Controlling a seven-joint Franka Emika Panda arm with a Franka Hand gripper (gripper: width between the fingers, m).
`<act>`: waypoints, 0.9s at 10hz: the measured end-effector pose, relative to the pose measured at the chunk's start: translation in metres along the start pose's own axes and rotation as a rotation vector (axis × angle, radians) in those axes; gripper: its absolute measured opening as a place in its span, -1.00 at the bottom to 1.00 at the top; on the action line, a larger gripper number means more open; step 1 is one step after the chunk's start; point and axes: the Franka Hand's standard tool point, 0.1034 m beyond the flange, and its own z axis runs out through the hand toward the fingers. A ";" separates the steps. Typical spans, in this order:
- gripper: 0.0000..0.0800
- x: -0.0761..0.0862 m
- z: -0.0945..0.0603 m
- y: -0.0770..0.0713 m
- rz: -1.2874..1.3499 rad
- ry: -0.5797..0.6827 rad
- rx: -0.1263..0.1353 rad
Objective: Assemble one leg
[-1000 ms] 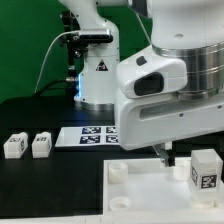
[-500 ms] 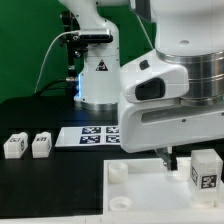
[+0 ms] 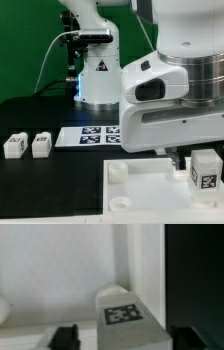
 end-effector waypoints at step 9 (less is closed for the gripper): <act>-0.27 -0.005 0.004 -0.010 1.099 0.156 0.088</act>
Offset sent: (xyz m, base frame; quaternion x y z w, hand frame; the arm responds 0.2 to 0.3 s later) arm -0.0200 -0.0018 -0.0082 -0.0360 0.0669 0.3785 0.9225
